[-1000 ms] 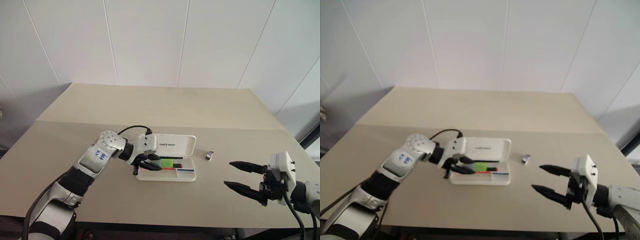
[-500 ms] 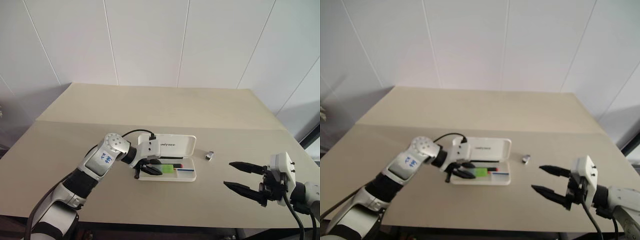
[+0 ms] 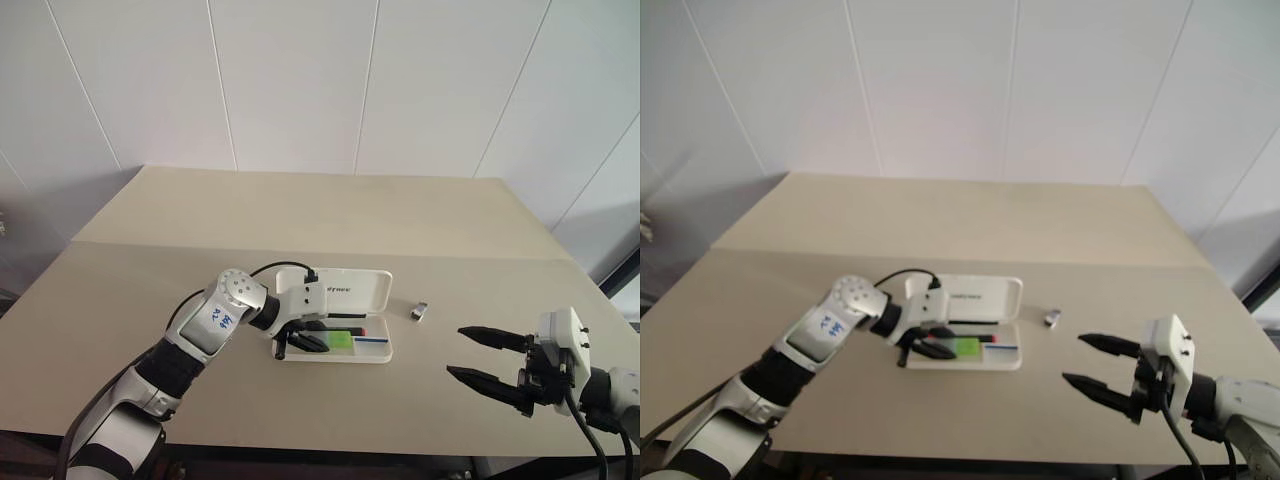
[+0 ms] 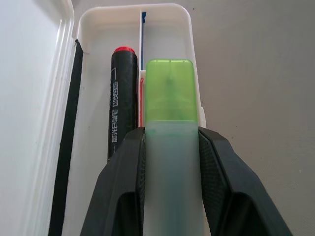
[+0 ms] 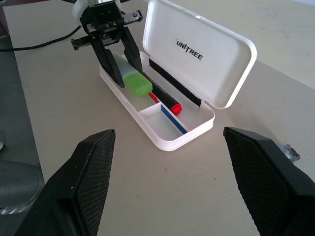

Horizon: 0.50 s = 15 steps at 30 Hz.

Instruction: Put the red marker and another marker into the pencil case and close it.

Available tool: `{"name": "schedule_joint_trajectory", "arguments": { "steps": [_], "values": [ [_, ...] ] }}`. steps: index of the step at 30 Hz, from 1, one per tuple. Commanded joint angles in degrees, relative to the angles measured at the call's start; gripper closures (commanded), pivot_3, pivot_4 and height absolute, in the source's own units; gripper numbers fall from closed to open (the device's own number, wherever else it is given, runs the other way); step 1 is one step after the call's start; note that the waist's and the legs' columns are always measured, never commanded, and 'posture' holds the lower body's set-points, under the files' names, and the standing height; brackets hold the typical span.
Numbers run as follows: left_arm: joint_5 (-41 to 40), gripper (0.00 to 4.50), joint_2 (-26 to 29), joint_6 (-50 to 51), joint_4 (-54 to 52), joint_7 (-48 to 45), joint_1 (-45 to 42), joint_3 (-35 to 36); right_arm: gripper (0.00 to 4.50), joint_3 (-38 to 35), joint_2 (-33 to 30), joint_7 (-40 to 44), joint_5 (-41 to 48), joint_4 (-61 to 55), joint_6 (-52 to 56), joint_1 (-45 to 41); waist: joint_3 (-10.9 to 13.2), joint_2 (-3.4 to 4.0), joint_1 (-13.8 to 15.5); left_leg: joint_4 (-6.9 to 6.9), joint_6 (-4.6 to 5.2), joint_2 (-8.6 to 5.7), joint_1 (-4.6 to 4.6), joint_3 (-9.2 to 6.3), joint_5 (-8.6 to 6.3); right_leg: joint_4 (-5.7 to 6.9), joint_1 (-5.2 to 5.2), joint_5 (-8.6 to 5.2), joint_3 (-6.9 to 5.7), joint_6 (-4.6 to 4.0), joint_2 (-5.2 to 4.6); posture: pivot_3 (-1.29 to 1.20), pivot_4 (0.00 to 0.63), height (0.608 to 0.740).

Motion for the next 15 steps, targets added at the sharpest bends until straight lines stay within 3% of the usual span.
{"name": "schedule_joint_trajectory", "arguments": {
  "steps": [1, 7, 15],
  "values": [
    [0.94, 3.41, -0.12, -0.09, -0.85, 0.04, -0.6, 0.02, 0.0, -2.32, 0.26, -0.42, 1.11, -2.04, -0.64, 0.07, 0.0, 0.0, -0.02, 0.0, 0.0, 0.0, 0.0, 0.0, 0.0, 0.0, 0.0, 0.0, 0.0, 0.0, 0.0, 0.0, 0.15, 0.74],
    [0.85, 3.41, -0.78, 0.45, -1.12, -0.15, -0.6, 0.2, 0.0, -2.11, 0.3, -1.0, 1.29, -2.12, -0.4, -0.45, 0.0, 0.0, 0.01, 0.0, 0.0, 0.0, 0.0, 0.01, 0.0, 0.0, 0.0, 0.0, 0.0, 0.0, 0.0, 0.0, 0.15, 0.74],
    [0.73, 0.81, -1.24, 0.71, -1.1, -0.05, -0.66, 0.53, 0.0, -2.18, 0.19, -1.13, 1.27, -2.13, -0.41, -0.13, 0.0, 0.0, 0.0, 0.0, 0.0, 0.0, 0.0, 0.0, 0.0, 0.0, 0.0, 0.0, 0.0, 0.0, 0.0, 0.0, 0.15, 0.74]
  ]
}}
